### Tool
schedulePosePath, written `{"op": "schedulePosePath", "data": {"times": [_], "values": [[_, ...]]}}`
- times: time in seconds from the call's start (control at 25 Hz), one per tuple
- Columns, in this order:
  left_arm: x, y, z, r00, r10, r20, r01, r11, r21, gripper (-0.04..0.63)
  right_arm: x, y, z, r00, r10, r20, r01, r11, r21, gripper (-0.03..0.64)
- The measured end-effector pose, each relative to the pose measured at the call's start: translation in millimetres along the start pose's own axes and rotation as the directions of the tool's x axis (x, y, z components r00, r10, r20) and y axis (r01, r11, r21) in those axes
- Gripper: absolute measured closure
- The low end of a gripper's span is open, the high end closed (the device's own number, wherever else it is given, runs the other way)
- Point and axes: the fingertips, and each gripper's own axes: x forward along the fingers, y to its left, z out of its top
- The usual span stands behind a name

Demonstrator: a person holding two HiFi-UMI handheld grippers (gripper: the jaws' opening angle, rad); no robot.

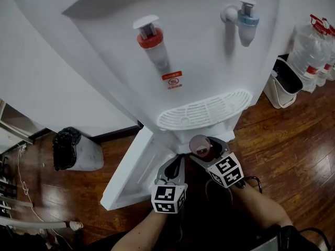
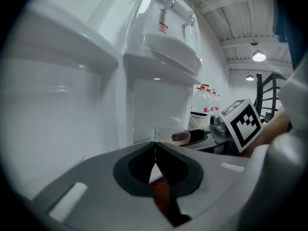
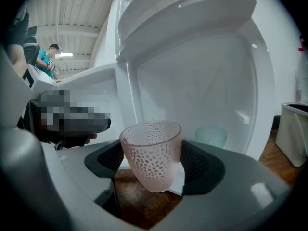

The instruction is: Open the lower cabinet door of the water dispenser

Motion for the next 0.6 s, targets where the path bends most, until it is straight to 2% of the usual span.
{"op": "schedulePosePath", "data": {"times": [0.44,0.6], "values": [[11,7,-13,0.998,-0.006,-0.058,0.005,1.0,-0.021,0.611,37,-25,-20,0.998,-0.059,0.0,0.059,0.997,0.047,0.247],[11,8,-21,0.997,-0.012,-0.076,0.008,0.999,-0.052,0.611,52,-33,-22,0.997,-0.08,0.0,0.08,0.994,0.072,0.247]]}}
